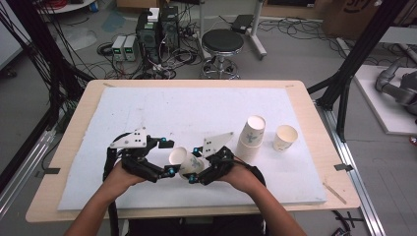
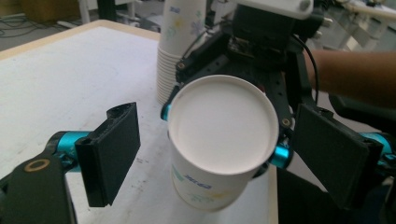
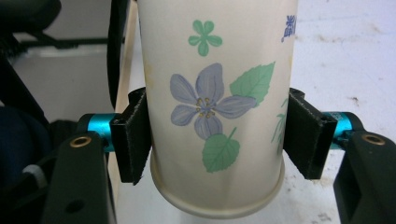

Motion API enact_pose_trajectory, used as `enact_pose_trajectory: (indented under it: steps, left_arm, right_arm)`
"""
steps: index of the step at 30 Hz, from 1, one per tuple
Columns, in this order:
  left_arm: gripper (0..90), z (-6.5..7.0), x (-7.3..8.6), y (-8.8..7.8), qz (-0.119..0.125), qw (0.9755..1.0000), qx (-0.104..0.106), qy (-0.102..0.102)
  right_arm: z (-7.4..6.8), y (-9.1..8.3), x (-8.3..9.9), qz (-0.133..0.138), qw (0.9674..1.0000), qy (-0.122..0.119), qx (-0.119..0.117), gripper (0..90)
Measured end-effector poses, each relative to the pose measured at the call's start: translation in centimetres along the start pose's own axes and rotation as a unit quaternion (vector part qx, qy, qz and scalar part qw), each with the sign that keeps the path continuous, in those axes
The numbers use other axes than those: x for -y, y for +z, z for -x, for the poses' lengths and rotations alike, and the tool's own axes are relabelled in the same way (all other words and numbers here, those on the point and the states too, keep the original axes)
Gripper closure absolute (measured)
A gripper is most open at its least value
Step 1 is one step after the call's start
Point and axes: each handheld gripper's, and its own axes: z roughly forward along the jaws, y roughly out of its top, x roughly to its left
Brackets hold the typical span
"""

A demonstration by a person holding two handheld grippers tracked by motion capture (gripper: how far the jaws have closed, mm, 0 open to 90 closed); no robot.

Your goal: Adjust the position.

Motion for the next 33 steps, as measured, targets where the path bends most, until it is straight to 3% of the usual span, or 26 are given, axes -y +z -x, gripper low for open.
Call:
enact_pose_trajectory:
  steps: [8,14,21,26,33]
  left_arm:
    - [15.5,0.1,-0.7,0.5,-0.026,0.9996,0.000,0.013]
    - [15.6,0.1,-1.1,0.7,-0.040,0.9989,0.002,0.022]
    - [15.6,0.1,-1.0,1.0,-0.060,0.9979,0.002,0.024]
    - [15.8,0.1,-0.9,1.2,-0.077,0.9967,0.003,0.025]
    - [16.8,0.0,-0.5,1.9,-0.096,0.9950,0.009,0.025]
  right_arm:
    - [0.1,-0.5,-1.1,-0.041,0.9988,-0.027,0.002,33.0]
    - [0.1,-0.6,-1.9,-0.075,0.9961,-0.047,-0.001,32.9]
    - [-0.1,-0.4,-2.5,-0.111,0.9917,-0.065,0.000,32.9]
    - [-0.3,-0.1,-2.9,-0.144,0.9865,-0.078,0.003,33.0]
    - [-0.5,0.2,-3.0,-0.161,0.9833,-0.085,-0.001,32.9]
